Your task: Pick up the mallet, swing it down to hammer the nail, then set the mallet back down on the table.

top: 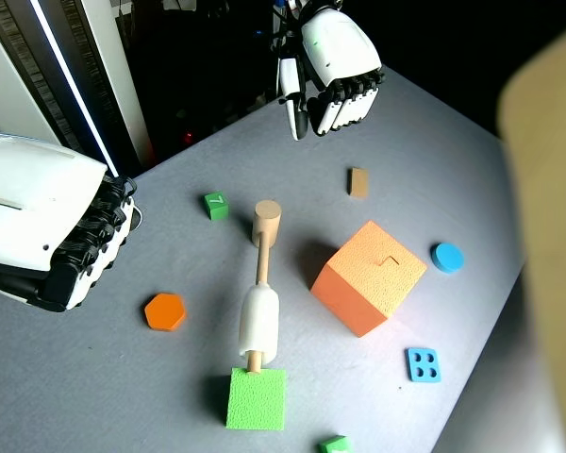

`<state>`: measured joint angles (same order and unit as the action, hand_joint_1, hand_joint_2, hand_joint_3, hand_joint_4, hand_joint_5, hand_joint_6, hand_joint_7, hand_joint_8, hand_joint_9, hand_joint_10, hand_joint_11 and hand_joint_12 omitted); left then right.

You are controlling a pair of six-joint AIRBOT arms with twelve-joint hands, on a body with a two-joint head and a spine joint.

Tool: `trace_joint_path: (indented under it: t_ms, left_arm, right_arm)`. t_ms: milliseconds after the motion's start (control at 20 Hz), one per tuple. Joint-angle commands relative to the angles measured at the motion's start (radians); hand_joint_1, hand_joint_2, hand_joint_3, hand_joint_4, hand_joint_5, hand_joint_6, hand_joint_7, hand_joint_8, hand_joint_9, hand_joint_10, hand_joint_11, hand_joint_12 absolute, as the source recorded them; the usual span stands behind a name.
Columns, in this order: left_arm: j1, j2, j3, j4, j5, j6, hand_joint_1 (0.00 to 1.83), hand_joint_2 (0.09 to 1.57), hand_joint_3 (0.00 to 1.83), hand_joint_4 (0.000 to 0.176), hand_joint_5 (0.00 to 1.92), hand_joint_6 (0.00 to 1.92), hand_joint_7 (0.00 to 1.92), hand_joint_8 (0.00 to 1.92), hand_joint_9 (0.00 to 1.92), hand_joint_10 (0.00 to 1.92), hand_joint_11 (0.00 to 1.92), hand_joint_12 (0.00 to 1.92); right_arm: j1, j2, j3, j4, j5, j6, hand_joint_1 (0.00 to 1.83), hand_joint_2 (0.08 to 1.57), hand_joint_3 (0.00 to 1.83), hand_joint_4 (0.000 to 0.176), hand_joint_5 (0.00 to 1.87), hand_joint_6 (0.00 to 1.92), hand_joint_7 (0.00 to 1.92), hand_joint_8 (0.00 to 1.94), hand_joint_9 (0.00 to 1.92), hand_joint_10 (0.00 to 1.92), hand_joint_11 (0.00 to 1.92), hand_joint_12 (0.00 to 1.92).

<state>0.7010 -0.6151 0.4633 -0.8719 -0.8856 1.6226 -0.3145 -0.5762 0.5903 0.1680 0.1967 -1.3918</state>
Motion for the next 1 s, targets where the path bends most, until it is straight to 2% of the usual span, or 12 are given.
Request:
trace_joint_path:
  t_ms: [0,50,100,200,400,550,600,750,850,950]
  left_arm:
    - [-0.009,0.001,0.006,0.046,-0.073,0.001,0.00,1.08,0.18,0.000,0.00,0.00,0.00,0.00,0.00,0.00,0.00,0.00]
    - [-0.009,0.001,0.008,0.046,-0.073,0.001,0.00,1.08,0.18,0.000,0.00,0.00,0.00,0.00,0.00,0.00,0.00,0.00]
    - [-0.009,0.001,0.010,0.046,-0.073,0.001,0.00,1.18,0.02,0.000,0.00,0.00,0.00,0.00,0.00,0.00,0.00,0.00]
    - [-0.008,0.001,0.013,0.046,-0.072,0.001,0.00,1.18,0.01,0.000,0.00,0.00,0.00,0.00,0.00,0.00,0.00,0.00]
    - [-0.006,0.001,0.017,0.046,-0.069,0.001,0.00,1.17,0.00,0.000,0.00,0.00,0.00,0.00,0.00,0.00,0.00,0.00]
    - [-0.006,0.001,0.018,0.046,-0.069,-0.005,0.00,1.17,0.00,0.000,0.00,0.00,0.00,0.00,0.00,0.00,0.00,0.00]
    - [-0.004,0.001,0.019,0.053,-0.069,-0.011,0.00,1.16,0.00,0.000,0.00,0.00,0.00,0.00,0.00,0.00,0.00,0.00]
    - [0.019,0.000,0.034,0.100,-0.060,-0.079,0.00,1.17,0.00,0.000,0.00,0.00,0.00,0.00,0.00,0.00,0.00,0.00]
    - [0.035,0.000,0.059,0.156,-0.028,-0.140,0.00,1.17,0.00,0.000,0.00,0.00,0.00,0.00,0.00,0.00,0.00,0.00]
    - [0.043,-0.001,0.097,0.246,0.043,-0.216,0.00,1.16,0.00,0.000,0.00,0.00,0.00,0.00,0.00,0.00,0.00,0.00]
  right_arm:
    - [0.018,0.001,-0.001,-0.004,0.105,-0.010,0.21,1.13,0.11,0.000,0.18,0.06,0.17,0.05,0.13,0.06,0.00,0.31]
    - [0.022,-0.002,-0.001,-0.004,0.105,-0.011,0.21,1.13,0.11,0.000,0.18,0.06,0.17,0.05,0.13,0.06,0.00,0.31]
    - [0.024,-0.005,-0.001,-0.004,0.107,-0.011,0.24,1.18,0.01,0.000,0.21,0.01,0.20,0.01,0.16,0.01,0.00,0.31]
    - [0.025,-0.007,-0.001,-0.005,0.103,-0.019,0.18,1.19,0.01,0.000,0.21,0.00,0.20,0.00,0.16,0.00,0.00,0.32]
    - [0.034,-0.012,-0.001,-0.005,0.100,-0.025,0.27,1.18,0.00,0.000,0.25,0.01,0.23,0.00,0.20,0.01,0.00,0.43]
    - [0.036,-0.023,0.011,-0.024,0.106,-0.027,0.29,1.18,0.00,0.000,0.23,0.00,0.21,0.00,0.18,0.00,0.00,0.44]
    - [0.037,-0.027,0.018,-0.035,0.108,-0.027,0.37,1.16,0.00,0.000,0.23,0.00,0.21,0.00,0.19,0.00,0.00,0.41]
    - [0.073,-0.063,0.061,-0.049,0.068,-0.012,0.38,1.16,0.00,0.000,0.21,0.00,0.21,0.00,0.18,0.00,0.00,0.35]
    - [0.079,-0.099,0.097,-0.068,0.067,0.001,0.54,1.12,0.00,0.000,0.21,0.00,0.20,0.00,0.16,0.00,0.00,0.32]
    - [0.087,-0.130,0.132,-0.125,0.031,0.043,0.71,1.08,0.00,0.000,0.20,0.00,0.18,0.00,0.14,0.00,0.00,0.33]
